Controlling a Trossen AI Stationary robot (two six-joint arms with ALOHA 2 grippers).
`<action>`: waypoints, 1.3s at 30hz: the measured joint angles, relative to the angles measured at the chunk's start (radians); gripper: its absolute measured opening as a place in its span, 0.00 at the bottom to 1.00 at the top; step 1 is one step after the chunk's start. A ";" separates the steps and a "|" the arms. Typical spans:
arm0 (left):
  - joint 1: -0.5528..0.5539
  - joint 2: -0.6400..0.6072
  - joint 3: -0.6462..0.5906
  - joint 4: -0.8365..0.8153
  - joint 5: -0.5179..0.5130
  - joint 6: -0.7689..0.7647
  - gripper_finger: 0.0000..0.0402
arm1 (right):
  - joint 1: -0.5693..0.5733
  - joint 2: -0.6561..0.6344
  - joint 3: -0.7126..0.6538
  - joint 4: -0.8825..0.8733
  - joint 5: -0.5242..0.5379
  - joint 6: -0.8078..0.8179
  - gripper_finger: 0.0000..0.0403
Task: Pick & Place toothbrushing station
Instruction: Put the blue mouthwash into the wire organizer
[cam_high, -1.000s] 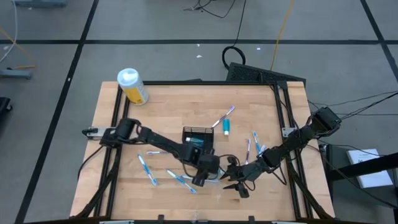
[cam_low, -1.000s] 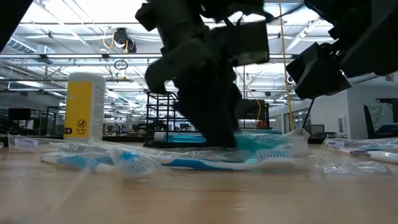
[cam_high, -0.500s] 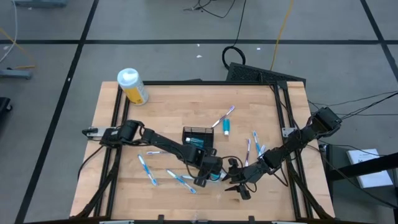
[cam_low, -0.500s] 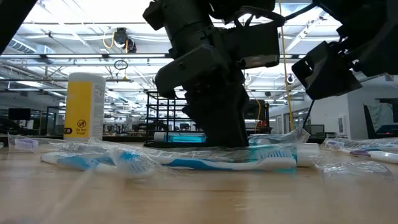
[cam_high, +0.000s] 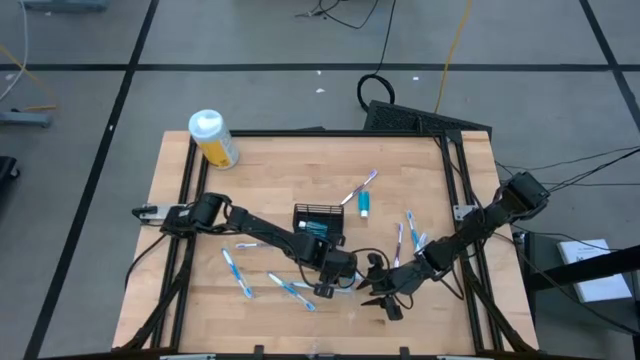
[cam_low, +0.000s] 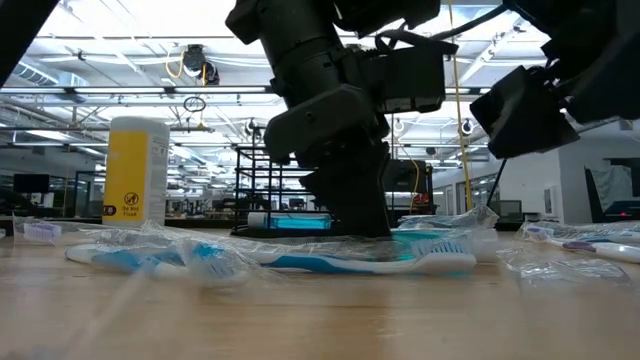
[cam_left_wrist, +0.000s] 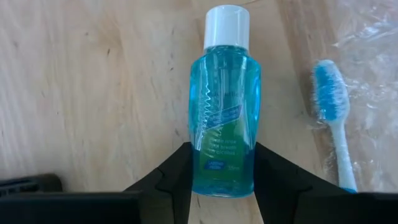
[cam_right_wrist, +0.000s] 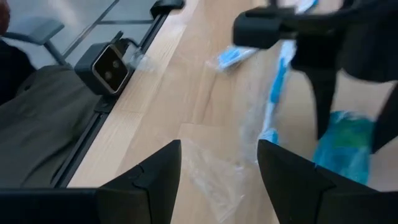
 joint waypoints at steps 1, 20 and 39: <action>-0.003 0.000 0.000 -0.005 -0.004 -0.007 0.34 | 0.007 -0.006 0.000 -0.001 0.023 -0.006 0.51; -0.055 -0.011 -0.007 -0.031 -0.122 -0.049 0.34 | 0.201 -0.179 -0.009 -0.115 0.366 -0.050 0.51; -0.113 -0.507 -0.665 0.706 -0.215 -0.129 0.34 | 0.193 -0.179 -0.121 0.086 0.421 -0.089 0.51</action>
